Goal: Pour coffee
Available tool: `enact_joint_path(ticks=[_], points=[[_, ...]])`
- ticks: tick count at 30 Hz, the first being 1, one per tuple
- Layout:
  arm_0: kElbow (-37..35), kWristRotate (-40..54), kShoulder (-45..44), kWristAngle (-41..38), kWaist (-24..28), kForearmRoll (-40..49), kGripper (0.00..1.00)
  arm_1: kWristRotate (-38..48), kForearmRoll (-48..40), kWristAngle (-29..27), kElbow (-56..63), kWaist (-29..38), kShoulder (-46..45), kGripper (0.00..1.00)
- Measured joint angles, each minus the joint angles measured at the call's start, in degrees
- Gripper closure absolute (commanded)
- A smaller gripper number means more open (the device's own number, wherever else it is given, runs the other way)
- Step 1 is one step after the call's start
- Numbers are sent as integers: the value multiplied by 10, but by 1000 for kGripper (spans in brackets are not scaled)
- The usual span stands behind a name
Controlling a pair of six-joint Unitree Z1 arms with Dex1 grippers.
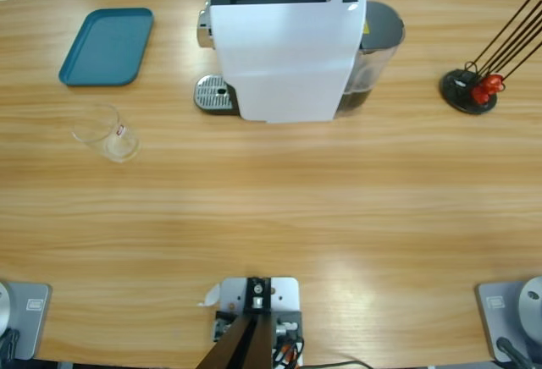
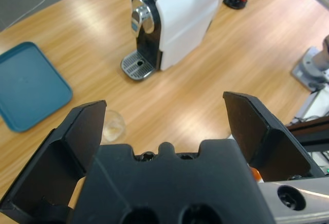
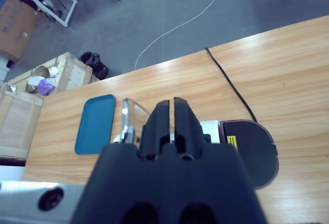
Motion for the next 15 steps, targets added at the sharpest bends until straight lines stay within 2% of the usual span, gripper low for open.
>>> enact_joint_path(ticks=[15], points=[[-7,9,3,0,0,3,9,-3,14,12,-28,3,36,1000]])
